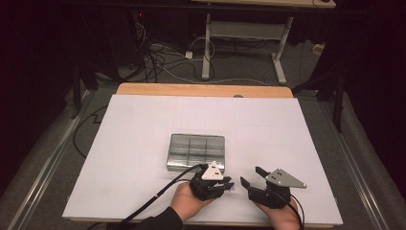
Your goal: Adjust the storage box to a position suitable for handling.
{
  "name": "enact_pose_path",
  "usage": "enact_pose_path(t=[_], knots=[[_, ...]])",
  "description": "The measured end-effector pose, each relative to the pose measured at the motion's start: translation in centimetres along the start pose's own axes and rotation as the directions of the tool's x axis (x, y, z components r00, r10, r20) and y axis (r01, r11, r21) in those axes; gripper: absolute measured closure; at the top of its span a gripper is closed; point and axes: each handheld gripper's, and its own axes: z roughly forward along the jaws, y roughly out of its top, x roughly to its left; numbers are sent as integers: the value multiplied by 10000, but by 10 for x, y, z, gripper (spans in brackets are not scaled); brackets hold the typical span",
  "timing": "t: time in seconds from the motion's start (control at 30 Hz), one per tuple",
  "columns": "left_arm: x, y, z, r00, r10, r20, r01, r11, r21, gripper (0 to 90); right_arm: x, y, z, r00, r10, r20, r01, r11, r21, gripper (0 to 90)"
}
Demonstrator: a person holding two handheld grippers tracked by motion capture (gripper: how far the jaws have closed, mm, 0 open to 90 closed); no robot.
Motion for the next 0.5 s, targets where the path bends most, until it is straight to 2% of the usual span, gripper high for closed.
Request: enact_pose_path(t=[0.1,0.27,0.3,0.37,0.43,0.5], knots=[[4,-7,-13,9998,-168,-65,167,9998,-142,594,1,0,1,10000,-62,-15,62,10000,11,332],[8,-30,-43,9993,-48,-366,37,9995,-300,520,3,0,1,10000,-66,-28,66,10000,29,332],[9,-35,-49,9988,-52,-491,35,9994,-338,488,4,0,2,9999,-94,-35,94,10000,29,332],[13,-45,-62,9975,-96,-695,75,9995,-304,486,5,0,2,9999,-99,-73,100,9999,42,331],[17,-56,-74,9936,-154,-1120,126,9996,-257,438,6,0,3,9998,-151,-87,152,9999,64,331],[22,-66,-85,9906,-320,-1329,288,9992,-262,404,7,0,3,9998,-164,-104,165,9998,82,331]])
